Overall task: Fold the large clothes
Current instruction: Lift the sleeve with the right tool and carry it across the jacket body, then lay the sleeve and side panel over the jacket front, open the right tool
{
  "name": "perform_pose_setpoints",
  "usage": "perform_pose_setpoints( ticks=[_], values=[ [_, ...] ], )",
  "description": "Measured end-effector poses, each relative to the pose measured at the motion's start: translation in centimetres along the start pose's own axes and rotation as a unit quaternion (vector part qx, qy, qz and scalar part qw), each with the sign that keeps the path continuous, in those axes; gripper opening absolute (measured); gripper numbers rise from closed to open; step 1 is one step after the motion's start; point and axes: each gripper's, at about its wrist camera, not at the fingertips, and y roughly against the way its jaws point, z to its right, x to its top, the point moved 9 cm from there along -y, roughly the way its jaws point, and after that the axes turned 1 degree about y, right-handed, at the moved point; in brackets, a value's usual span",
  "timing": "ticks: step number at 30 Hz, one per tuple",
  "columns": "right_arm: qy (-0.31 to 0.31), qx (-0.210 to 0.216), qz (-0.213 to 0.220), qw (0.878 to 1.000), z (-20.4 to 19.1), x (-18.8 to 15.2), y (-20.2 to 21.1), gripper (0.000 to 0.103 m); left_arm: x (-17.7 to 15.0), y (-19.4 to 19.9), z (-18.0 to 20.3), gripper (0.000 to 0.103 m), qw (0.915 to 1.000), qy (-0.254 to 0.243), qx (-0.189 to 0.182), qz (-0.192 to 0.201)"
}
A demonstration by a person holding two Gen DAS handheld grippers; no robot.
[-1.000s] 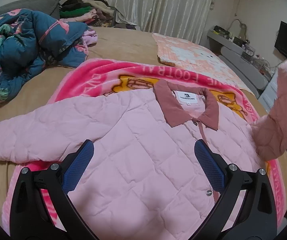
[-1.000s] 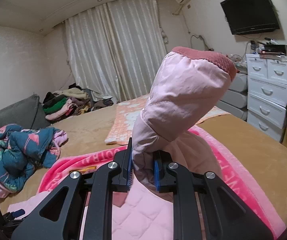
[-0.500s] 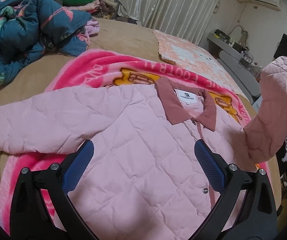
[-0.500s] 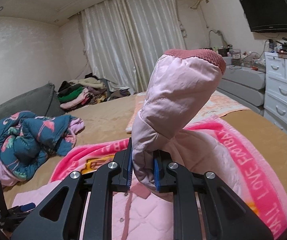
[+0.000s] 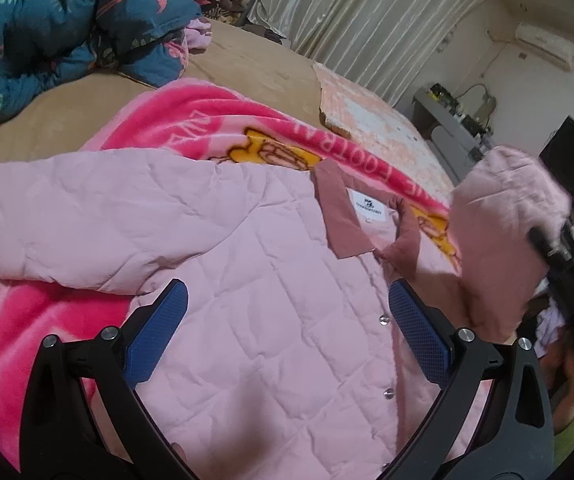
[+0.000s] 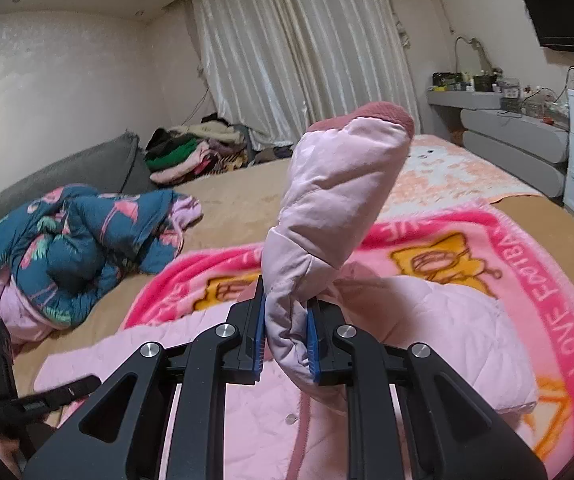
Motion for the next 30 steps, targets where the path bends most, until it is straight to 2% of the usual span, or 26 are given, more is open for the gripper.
perform_pose_setpoints(
  ticks=[7,16,24,27,30],
  values=[
    [0.031,0.007,-0.036,0.999,-2.8,-3.8,-3.1,0.016,-0.2,-0.7,0.3,0.094,0.9989,0.02,-0.04,-0.013],
    [0.096,0.008,-0.09,0.991,-5.7,-9.9,-6.2,0.017,-0.4,-1.4,0.1,0.094,0.9949,0.055,-0.078,-0.031],
    [0.131,0.029,-0.137,0.981,-7.7,-14.9,-7.8,0.025,-0.3,-1.5,0.2,0.094,0.9969,0.037,-0.064,-0.026],
    [0.137,0.034,-0.147,0.979,-8.0,-15.8,-7.8,0.034,-0.7,-2.1,0.0,0.094,0.9956,0.047,-0.071,-0.037],
    [0.133,0.053,-0.156,0.977,-8.5,-16.1,-7.5,0.056,-1.2,-2.8,-0.1,0.094,0.993,0.063,-0.086,-0.05]
  ],
)
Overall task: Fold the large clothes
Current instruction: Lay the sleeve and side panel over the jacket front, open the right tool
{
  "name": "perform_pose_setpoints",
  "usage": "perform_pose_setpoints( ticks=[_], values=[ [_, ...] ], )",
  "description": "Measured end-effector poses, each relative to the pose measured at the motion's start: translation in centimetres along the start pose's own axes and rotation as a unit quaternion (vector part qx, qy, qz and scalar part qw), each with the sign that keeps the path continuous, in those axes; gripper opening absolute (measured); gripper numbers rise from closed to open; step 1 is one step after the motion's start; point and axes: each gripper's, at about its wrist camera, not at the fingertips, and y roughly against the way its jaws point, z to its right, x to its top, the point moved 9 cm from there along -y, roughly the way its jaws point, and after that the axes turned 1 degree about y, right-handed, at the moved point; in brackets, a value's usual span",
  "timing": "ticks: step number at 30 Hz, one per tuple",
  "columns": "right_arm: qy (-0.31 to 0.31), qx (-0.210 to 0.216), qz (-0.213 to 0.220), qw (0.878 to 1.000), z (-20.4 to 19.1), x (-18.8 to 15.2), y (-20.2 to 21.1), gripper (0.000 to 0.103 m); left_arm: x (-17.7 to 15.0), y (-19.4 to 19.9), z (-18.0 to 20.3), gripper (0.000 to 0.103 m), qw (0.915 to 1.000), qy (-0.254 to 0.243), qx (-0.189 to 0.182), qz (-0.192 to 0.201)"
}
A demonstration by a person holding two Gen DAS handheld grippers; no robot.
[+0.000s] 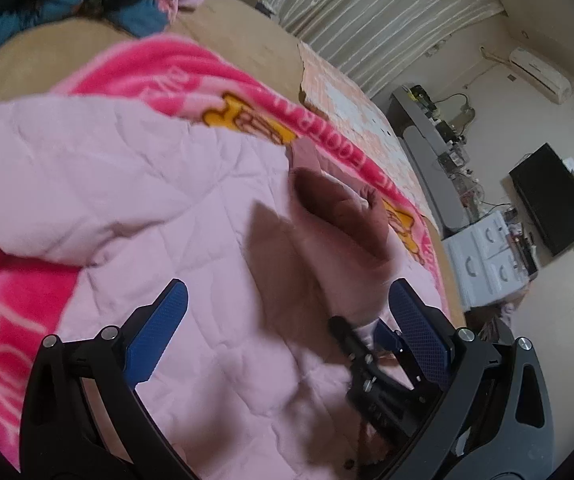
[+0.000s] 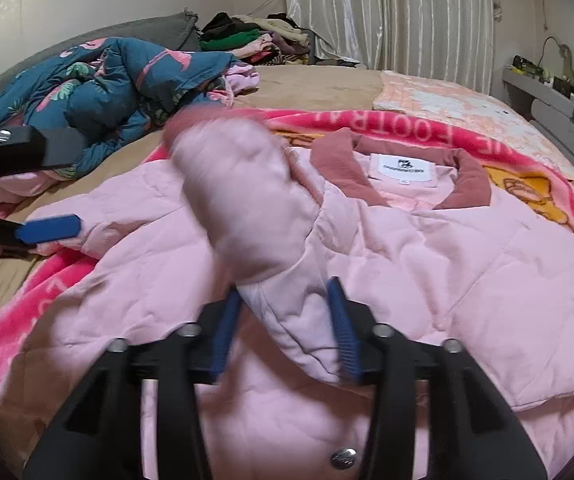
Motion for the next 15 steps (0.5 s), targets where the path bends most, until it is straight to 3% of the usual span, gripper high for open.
perform_pose_setpoints(
  ticks=[3,5,6,9,15],
  values=[
    [0.007,0.014,-0.011,1.0,-1.0,-0.6,0.4,0.066,-0.3,-0.5,0.1,0.094,1.0,-0.002,-0.001,-0.004],
    [0.007,0.027,-0.011,1.0,-1.6,-0.9,1.3,0.086,-0.7,-1.0,0.3,0.094,0.9999,-0.011,0.002,-0.008],
    [0.007,0.033,-0.007,0.999,-1.7,-1.0,2.0,0.089,-0.9,-1.3,0.4,0.094,0.9999,-0.011,0.001,-0.013],
    [0.004,0.036,-0.002,0.999,-0.8,-1.4,4.1,0.09,-1.6,-2.2,0.4,0.094,0.9996,-0.005,-0.007,-0.026],
    [-0.033,-0.022,0.014,0.999,5.3,-1.5,7.6,0.09,-3.3,-5.4,-0.2,0.094,0.9984,0.011,-0.012,-0.054]
  ],
)
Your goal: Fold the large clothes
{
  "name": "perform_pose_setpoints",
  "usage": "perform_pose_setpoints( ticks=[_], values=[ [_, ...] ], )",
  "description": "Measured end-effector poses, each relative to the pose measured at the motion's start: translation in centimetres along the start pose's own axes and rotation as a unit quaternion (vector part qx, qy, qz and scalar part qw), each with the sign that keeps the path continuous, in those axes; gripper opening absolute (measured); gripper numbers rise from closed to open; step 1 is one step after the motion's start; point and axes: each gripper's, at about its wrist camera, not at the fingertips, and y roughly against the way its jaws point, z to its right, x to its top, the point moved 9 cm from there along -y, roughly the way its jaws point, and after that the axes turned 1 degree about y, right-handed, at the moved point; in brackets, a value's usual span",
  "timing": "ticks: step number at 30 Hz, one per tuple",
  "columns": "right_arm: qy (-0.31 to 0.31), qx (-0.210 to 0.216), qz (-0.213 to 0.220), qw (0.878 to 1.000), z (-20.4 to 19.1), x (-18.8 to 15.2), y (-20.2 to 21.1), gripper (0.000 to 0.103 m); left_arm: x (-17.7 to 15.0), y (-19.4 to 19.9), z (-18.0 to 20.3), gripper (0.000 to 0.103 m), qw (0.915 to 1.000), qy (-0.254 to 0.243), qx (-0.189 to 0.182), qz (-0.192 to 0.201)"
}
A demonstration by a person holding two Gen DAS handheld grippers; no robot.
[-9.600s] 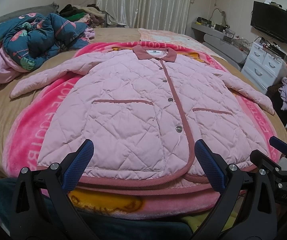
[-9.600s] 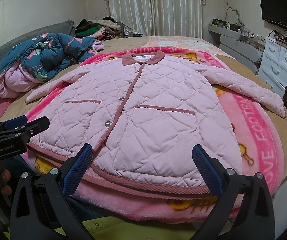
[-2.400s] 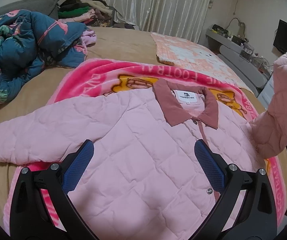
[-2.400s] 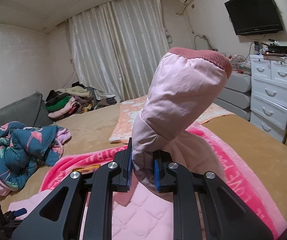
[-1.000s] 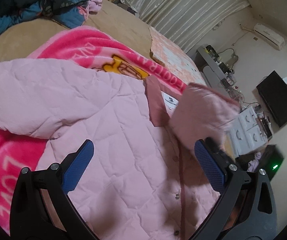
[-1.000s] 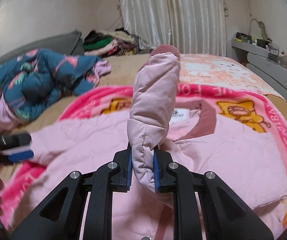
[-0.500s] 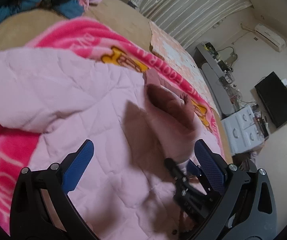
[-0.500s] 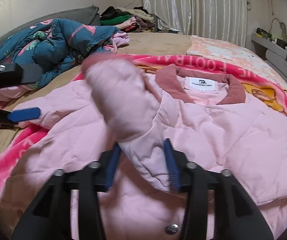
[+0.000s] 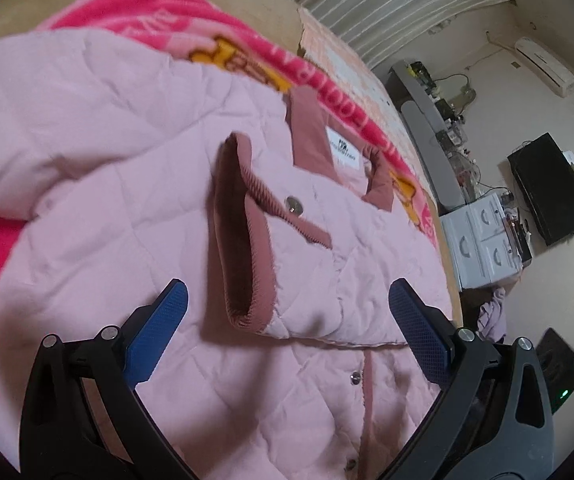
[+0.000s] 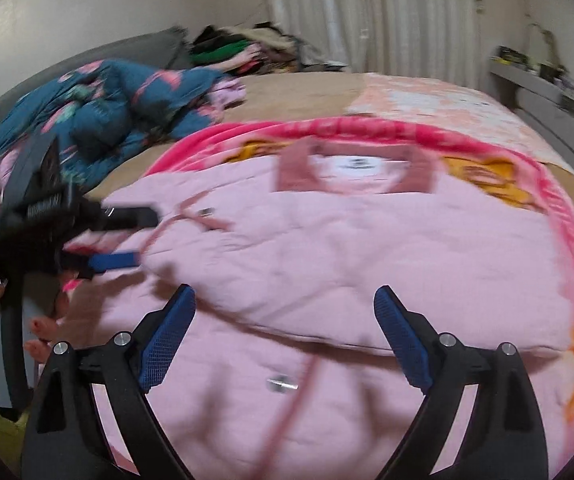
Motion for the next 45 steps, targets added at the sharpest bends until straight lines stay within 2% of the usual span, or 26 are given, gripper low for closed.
perform_pose_setpoints(
  ticks=[4,6,7,9,12,14,15,22,31,36,41,45],
  values=[
    [-0.024,-0.066,0.005,0.998,5.8,-0.7,2.0,0.09,-0.6,-1.3,-0.5,0.094,1.0,0.004,0.001,-0.005],
    [-0.041,-0.088,0.004,0.995,8.2,-1.3,2.7,0.09,-0.6,-1.4,-0.7,0.088,1.0,0.0,0.005,0.006],
    [-0.053,-0.1,0.003,0.994,9.7,-1.8,3.2,0.09,-0.6,-1.4,-0.7,0.082,0.9999,-0.005,0.008,0.013],
    [-0.07,-0.113,0.001,0.991,11.5,-2.6,3.6,0.09,-0.9,-1.5,-0.9,0.051,0.9996,-0.013,0.02,0.016],
    [-0.091,-0.13,-0.009,0.987,13.6,-3.8,4.0,0.09,-1.4,-1.8,-0.7,0.033,0.9995,-0.026,0.015,0.011],
    [-0.099,-0.139,-0.006,0.985,14.5,-4.0,4.2,0.09,-1.4,-1.6,-0.3,0.019,0.9982,-0.05,0.025,0.022],
    [-0.101,-0.138,-0.005,0.985,14.5,-4.0,4.2,0.09,-1.4,-1.4,-0.1,0.017,0.9974,-0.059,0.031,0.026],
    [-0.085,-0.137,0.014,0.987,14.8,-1.8,4.2,0.09,0.7,2.6,1.5,0.013,0.9916,-0.095,0.032,0.081],
    [-0.076,-0.113,0.0,0.991,13.6,0.7,1.2,0.09,-0.1,1.6,-0.6,0.014,0.9922,-0.085,0.07,0.059],
    [-0.085,-0.104,-0.042,0.99,13.7,-0.5,-1.2,0.09,-0.8,1.4,-1.0,0.016,0.9859,-0.114,0.109,0.055],
    [-0.101,-0.121,-0.099,0.982,14.9,-3.4,-3.4,0.09,-1.3,1.1,-1.3,0.018,0.9834,-0.121,0.124,0.054],
    [-0.096,-0.124,-0.098,0.983,15.3,-4.5,-4.1,0.09,-1.6,1.0,-1.3,0.02,0.9831,-0.122,0.127,0.05]
  ],
)
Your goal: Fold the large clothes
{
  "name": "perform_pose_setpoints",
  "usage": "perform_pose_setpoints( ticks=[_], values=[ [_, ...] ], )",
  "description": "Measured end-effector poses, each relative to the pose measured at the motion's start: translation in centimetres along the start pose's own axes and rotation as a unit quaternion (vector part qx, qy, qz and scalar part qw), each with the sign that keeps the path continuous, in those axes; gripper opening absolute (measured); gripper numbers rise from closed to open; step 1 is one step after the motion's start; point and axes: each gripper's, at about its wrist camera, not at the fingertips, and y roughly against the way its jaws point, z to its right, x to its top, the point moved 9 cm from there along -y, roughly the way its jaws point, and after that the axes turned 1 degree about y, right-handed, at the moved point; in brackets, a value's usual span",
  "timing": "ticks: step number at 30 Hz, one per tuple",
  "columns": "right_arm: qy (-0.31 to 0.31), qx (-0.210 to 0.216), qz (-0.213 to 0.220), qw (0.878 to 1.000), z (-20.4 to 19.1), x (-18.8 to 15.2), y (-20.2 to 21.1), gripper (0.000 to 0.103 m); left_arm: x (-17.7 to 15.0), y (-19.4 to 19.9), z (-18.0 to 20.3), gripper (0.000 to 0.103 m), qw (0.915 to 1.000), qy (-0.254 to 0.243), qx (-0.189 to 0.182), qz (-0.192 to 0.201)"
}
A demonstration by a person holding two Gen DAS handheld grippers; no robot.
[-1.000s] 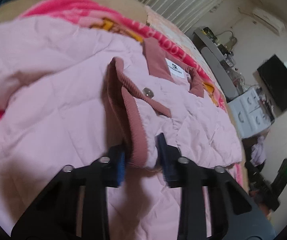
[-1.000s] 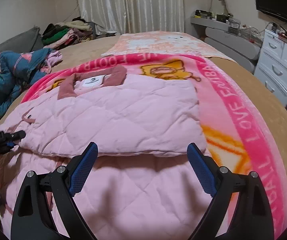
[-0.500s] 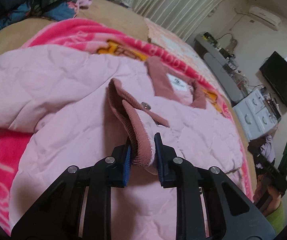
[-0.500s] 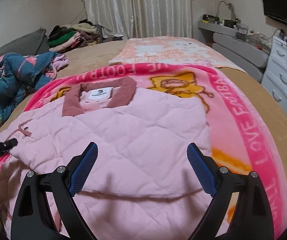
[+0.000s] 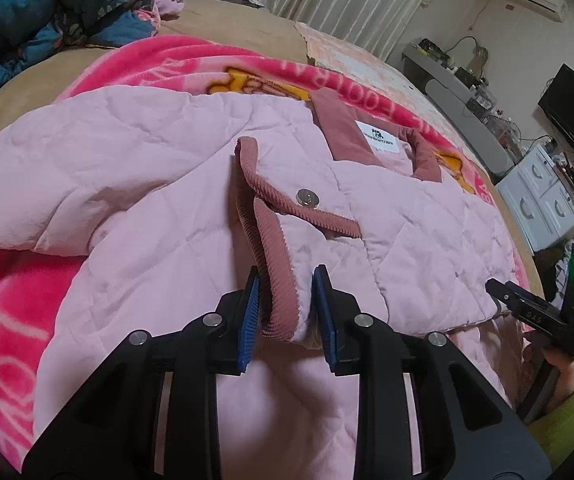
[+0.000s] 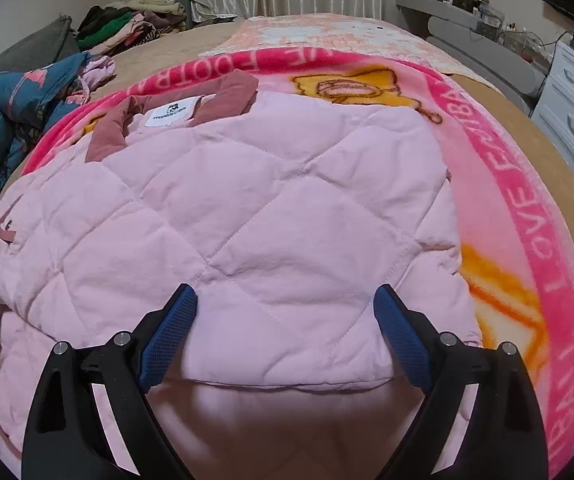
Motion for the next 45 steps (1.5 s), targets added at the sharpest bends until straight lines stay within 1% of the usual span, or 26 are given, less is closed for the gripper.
perform_pose_setpoints(
  ticks=[3,7,10,12,16,17,18,19,22,24,26,31,36,45],
  values=[
    [-0.014,0.003,0.0,1.0,0.2,-0.4,-0.3,0.09,0.0,0.0,0.0,0.02,1.0,0.0,0.001,0.001],
    [-0.024,0.002,0.001,1.0,0.2,-0.4,0.4,0.091,0.2,0.4,-0.1,0.02,1.0,-0.001,0.002,0.005],
    [-0.036,0.016,0.005,0.999,0.0,-0.6,1.2,0.095,0.3,1.1,-0.1,0.026,1.0,0.0,-0.001,0.008],
    [-0.041,0.021,0.007,0.999,-0.1,-0.6,1.7,0.097,0.3,1.7,0.0,0.037,0.9999,0.002,-0.002,0.012],
    [-0.045,0.029,0.014,0.998,-0.7,-0.9,2.7,0.098,0.4,2.8,0.5,0.049,0.9998,-0.001,-0.003,0.018],
    [-0.048,0.034,0.014,0.998,-0.8,-0.8,2.8,0.098,0.4,3.0,0.5,0.054,0.9998,-0.001,-0.002,0.021],
    [-0.052,0.038,0.015,0.998,-1.0,-0.9,3.0,0.099,0.5,3.2,0.6,0.061,0.9998,-0.001,-0.001,0.022],
    [-0.055,0.043,0.016,0.997,-1.1,-0.8,3.2,0.099,0.4,3.4,0.6,0.063,0.9997,0.001,0.0,0.024],
    [-0.058,0.052,0.02,0.997,-1.7,-0.7,3.8,0.099,0.3,3.9,0.5,0.075,0.9997,0.002,0.009,0.022],
    [-0.057,0.055,0.023,0.997,-2.1,-0.6,4.0,0.099,0.3,4.3,0.4,0.088,0.9997,0.003,0.012,0.023],
    [-0.054,0.057,0.025,0.997,-2.6,-0.6,4.4,0.099,0.3,4.8,0.0,0.094,0.9995,0.008,0.02,0.026],
    [-0.045,0.065,0.036,0.996,-4.0,-0.2,5.5,0.099,0.7,6.3,-1.5,0.094,0.998,0.02,0.043,0.042],
    [-0.026,0.075,0.053,0.995,-6.3,0.5,7.0,0.099,1.3,7.6,-3.7,0.094,0.9959,0.045,0.059,0.052],
    [0.015,0.105,0.075,0.992,-11.8,2.2,9.6,0.099,2.7,10.5,-8.2,0.094,0.9872,0.092,0.099,0.085]
  ],
)
